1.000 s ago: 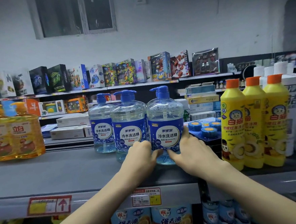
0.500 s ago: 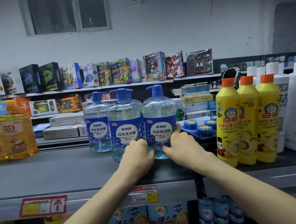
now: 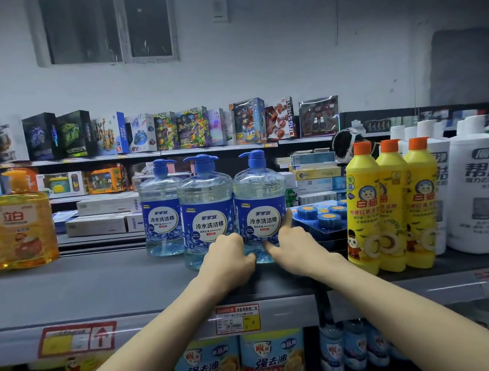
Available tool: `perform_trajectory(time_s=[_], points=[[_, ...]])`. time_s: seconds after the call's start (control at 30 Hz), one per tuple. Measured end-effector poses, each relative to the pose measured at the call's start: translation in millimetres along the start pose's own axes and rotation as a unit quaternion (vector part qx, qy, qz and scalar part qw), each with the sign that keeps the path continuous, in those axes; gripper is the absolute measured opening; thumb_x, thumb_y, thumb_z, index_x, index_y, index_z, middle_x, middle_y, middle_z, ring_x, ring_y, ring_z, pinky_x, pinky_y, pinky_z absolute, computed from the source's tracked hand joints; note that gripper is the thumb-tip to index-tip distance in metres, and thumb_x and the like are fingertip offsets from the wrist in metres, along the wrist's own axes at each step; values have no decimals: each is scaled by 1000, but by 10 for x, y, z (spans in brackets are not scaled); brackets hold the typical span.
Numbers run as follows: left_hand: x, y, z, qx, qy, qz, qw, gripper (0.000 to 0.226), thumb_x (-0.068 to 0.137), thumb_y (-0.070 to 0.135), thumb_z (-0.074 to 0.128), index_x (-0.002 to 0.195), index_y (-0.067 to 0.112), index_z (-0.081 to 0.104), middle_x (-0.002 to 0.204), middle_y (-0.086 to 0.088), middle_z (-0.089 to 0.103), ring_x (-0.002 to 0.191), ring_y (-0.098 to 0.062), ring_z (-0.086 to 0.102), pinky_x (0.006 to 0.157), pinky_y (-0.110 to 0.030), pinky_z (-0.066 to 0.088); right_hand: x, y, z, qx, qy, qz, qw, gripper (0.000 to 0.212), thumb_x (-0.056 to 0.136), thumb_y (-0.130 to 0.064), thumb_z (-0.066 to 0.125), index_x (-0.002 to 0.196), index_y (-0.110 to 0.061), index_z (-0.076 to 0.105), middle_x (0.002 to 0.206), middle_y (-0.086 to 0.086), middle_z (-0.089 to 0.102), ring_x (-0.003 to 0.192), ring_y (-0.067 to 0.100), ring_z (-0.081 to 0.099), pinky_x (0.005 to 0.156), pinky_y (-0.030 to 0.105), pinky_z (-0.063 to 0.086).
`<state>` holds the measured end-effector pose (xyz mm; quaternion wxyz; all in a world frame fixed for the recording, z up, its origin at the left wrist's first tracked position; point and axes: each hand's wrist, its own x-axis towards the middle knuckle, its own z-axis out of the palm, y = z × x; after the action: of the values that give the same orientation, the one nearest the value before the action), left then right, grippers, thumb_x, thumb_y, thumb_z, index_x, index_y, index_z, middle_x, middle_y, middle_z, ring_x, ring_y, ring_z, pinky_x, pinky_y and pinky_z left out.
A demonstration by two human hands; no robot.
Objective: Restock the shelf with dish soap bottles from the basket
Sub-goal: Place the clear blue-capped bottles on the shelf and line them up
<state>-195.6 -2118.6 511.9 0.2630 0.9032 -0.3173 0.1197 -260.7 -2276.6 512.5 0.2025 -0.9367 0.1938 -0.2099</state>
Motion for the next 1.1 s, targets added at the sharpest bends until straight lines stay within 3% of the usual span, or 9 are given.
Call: perform_trajectory(time_s=[0.2,0.33,0.43,0.57,0.7,0.87,1.0,1.1], points=[[-55,-47,-97,-11,-32,30,999,28,93,34,65,92,7,66,95,-13,71,86,-31,68,79,-43,61,-102,-62,-56,-42,-11,24,999,75,99,-54,61,150,-7,32,139,21,60,125,41,61,102,47,54],[-138,-84,-187,10,-68,68,995,30,93,36,64,104,8,66,107,-14,71,98,-33,67,88,-44,59,-255,-126,-102,-88,3,31,996,70,98,-59,57,145,-9,43,138,18,59,125,40,61,98,45,52],[-245,-164,-262,59,-102,104,988,40,94,41,62,124,16,66,122,-11,70,114,-34,65,96,-45,57,-408,-149,-169,-154,-5,26,988,65,99,-65,49,139,-14,51,138,13,61,126,38,60,98,47,50],[-319,-248,-363,86,-120,120,982,40,97,45,59,127,19,68,122,-6,69,112,-28,66,94,-43,57,-668,-115,-276,-188,-33,16,981,57,98,-67,43,130,-22,56,131,7,65,122,35,61,92,47,49],[-418,-135,-364,106,-102,142,979,38,98,45,57,125,21,67,121,-6,69,107,-28,67,90,-42,59,-971,-36,-407,-204,-30,18,978,59,102,-66,43,136,-20,56,134,4,65,123,30,61,95,46,52],[-649,255,-182,113,-65,178,975,38,100,42,52,132,25,63,130,-9,66,117,-34,65,92,-44,55,-1405,118,-566,-208,6,18,978,53,103,-60,46,137,-22,58,135,2,65,126,29,59,98,47,52],[-813,666,-76,110,-18,214,970,39,101,47,50,128,22,63,120,-5,68,109,-32,65,77,-38,47,-1765,384,-786,-220,23,41,974,52,103,-61,46,137,-23,58,136,3,65,126,32,60,98,48,52],[-1036,1106,78,99,-29,252,962,40,101,48,50,129,22,63,121,-3,69,110,-30,65,77,-38,48,-2071,692,-994,-235,22,52,970,54,104,-61,43,141,-23,55,137,2,64,128,29,57,98,46,51]])
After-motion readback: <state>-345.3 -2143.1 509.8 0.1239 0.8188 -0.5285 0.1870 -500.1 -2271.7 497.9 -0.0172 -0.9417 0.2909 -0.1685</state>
